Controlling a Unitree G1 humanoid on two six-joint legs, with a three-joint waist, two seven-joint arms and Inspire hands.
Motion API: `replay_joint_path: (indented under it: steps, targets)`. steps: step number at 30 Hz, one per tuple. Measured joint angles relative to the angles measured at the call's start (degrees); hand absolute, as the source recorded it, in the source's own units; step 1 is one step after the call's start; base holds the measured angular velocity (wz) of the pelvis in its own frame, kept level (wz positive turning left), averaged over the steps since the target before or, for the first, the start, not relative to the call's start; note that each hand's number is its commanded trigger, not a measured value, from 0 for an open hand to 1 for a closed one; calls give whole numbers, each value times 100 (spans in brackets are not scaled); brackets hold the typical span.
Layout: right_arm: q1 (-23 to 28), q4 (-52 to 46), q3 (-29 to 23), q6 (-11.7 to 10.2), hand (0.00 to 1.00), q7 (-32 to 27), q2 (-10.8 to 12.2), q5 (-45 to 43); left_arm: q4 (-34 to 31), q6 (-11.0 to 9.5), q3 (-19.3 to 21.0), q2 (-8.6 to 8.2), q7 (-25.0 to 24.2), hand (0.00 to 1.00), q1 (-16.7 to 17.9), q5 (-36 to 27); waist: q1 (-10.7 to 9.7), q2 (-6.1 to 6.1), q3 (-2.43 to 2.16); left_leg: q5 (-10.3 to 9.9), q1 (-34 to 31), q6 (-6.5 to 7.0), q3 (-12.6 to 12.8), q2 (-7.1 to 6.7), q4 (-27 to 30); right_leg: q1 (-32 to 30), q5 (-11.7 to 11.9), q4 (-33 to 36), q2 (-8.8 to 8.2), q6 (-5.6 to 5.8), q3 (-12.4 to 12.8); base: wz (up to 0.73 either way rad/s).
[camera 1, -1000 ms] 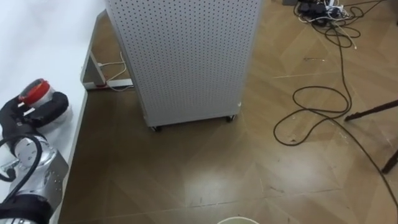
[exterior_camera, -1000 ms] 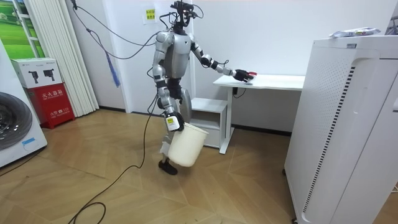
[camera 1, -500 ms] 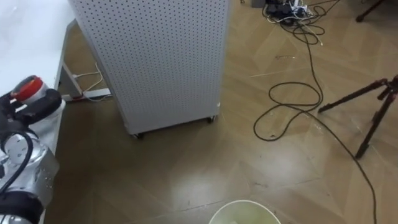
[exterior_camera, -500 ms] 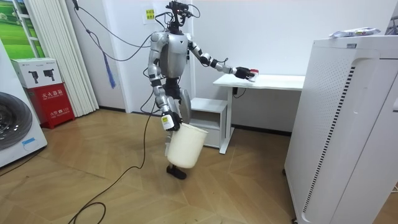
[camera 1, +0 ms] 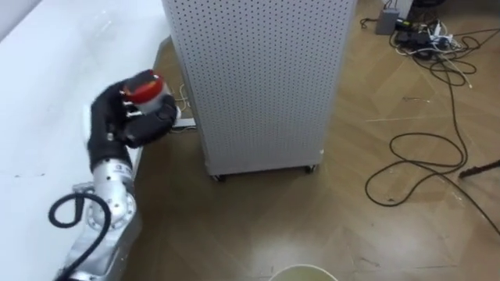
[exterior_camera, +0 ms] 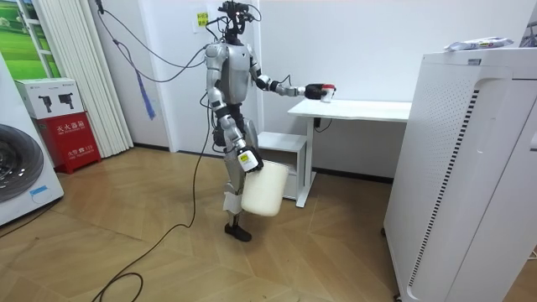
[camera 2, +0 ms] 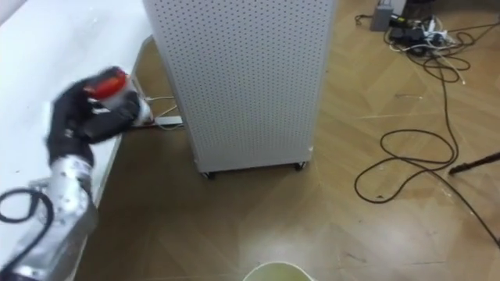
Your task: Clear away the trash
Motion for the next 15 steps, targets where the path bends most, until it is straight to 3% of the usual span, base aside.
replay_joint_path:
  steps: [4,7,15]
  targets:
    - [-56,-212,73,0,100,15,12,65,-147,5,-200,-244,-283,100,284,11,24,-17,-10,5,30,8,7,5,1,23,-4,17,4,-3,-5,0]
    - [-118,-217,163,1,100,28,23,57,-324,5,-469,-449,-579,100,421,13,131,-69,-41,6,9,10,6,9,9,19,-9,20,4,-8,-22,3]
    - [-418,-314,137,20,100,171,22,7,-852,13,-661,-490,-1593,100,859,69,149,-102,-62,7,38,11,31,14,-13,36,-10,2,7,-8,-31,-1]
